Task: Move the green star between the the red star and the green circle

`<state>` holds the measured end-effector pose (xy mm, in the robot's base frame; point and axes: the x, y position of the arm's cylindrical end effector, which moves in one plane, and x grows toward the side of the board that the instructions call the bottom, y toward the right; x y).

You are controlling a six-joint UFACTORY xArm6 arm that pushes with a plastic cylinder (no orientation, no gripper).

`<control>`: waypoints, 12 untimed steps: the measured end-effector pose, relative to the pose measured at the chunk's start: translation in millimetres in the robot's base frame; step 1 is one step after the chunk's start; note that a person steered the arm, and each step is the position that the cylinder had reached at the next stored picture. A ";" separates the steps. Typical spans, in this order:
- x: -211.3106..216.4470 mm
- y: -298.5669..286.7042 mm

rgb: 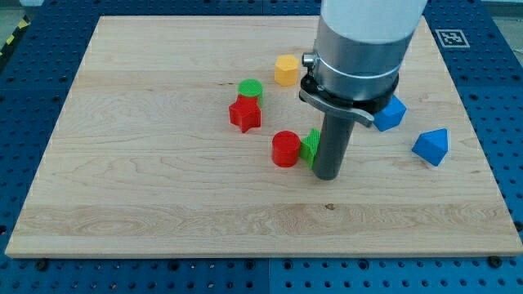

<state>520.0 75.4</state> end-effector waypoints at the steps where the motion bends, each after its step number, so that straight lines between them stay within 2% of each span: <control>1: -12.5 -30.6; 3: -40.4 -122.2; 4: -37.7 -132.8; 5: -1.9 -91.1; 6: 8.7 -23.8; 7: -5.6 36.7; 10: -47.0 -5.5; 12: -75.8 -79.8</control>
<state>444.2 -4.5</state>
